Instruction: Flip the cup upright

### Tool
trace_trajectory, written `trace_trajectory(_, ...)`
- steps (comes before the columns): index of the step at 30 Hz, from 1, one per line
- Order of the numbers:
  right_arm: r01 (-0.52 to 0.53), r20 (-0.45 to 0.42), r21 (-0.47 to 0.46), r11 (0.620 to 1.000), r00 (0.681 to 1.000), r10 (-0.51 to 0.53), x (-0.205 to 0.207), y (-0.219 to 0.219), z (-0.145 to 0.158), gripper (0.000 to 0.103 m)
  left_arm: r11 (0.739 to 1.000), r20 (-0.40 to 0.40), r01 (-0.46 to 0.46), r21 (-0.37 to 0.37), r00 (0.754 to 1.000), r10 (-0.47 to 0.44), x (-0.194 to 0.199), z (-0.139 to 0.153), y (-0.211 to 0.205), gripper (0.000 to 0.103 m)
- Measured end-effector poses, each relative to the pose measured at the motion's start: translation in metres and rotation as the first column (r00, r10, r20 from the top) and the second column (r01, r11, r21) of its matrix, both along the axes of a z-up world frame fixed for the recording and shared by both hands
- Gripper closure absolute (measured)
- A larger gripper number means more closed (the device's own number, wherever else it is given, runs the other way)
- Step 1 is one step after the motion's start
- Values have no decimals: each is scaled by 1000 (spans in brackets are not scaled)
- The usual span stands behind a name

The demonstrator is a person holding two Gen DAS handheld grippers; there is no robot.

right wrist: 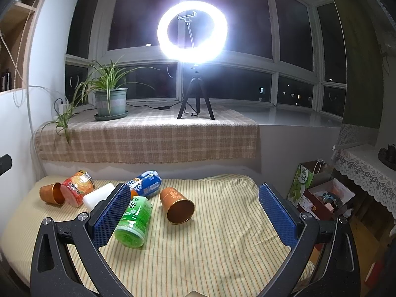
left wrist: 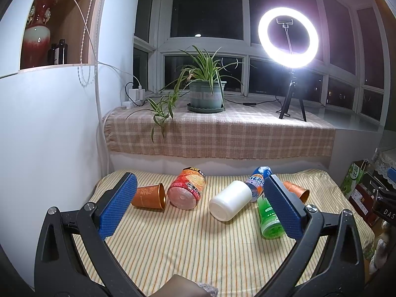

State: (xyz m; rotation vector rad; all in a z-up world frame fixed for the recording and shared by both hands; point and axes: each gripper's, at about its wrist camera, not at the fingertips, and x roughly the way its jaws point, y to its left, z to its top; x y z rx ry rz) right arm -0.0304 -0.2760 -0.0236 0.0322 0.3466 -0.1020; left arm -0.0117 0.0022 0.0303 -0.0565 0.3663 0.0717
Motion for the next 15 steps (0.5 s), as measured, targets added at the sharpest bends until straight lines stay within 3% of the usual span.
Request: trace_trajectory(15,3,-6,-3,1000,1000,-3,1,-1,-2,0,1000,-12,4,1,1000,-4,0,-3,-5,0)
